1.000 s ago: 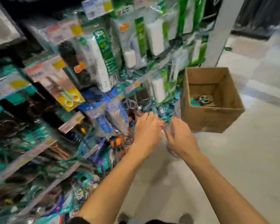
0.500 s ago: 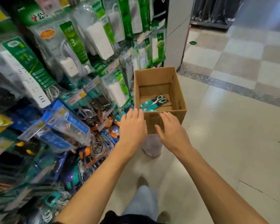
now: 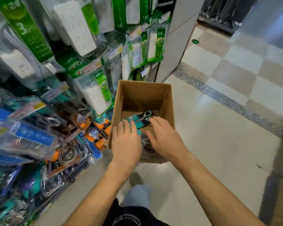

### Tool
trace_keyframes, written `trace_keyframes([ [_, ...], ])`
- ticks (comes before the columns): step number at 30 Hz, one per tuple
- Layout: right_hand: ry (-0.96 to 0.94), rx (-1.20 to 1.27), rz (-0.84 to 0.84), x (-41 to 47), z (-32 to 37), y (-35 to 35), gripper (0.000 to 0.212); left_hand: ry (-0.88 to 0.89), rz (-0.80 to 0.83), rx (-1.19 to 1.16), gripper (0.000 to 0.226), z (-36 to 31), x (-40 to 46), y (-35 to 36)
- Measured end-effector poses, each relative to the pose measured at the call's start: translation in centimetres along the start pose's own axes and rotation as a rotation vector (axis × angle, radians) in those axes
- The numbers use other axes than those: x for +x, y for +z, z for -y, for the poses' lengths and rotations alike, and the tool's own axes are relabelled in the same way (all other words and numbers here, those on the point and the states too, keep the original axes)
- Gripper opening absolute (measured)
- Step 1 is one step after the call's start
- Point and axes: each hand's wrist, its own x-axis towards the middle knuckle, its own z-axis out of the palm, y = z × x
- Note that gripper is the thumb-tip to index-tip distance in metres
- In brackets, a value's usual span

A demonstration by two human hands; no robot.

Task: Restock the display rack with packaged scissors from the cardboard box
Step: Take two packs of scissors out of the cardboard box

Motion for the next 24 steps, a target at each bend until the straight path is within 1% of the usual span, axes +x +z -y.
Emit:
trace_keyframes([
  [4,-0.115,-0.048,0.249,4.5,-0.7,1.8,0.051,-0.087,0.156,-0.040,0.061,-0.8,3.4,1.0],
  [6,-0.151,-0.072,0.324,6.6,-1.4,2.7,0.049,-0.117,0.232,-0.036,0.060,-1.0,4.9,1.5],
  [11,-0.156,-0.083,0.478,11.2,-2.8,4.4,0.045,-0.202,0.408,-0.029,0.055,-1.9,8.0,2.8],
  [15,-0.304,-0.216,0.600,14.8,-3.4,6.6,0.050,-0.316,0.439,-0.081,0.048,-2.4,9.8,4.5],
  [19,-0.410,-0.305,0.702,17.9,-4.1,8.8,0.052,-0.365,0.493,-0.123,0.050,-4.0,11.3,5.6],
  [22,-0.507,-0.381,0.792,20.0,-4.7,10.4,0.056,-0.461,0.524,-0.185,0.049,-4.9,12.4,6.9],
  [24,-0.575,-0.435,0.809,21.2,-5.1,11.3,0.057,-0.531,0.556,-0.218,0.051,-5.5,13.0,7.4],
])
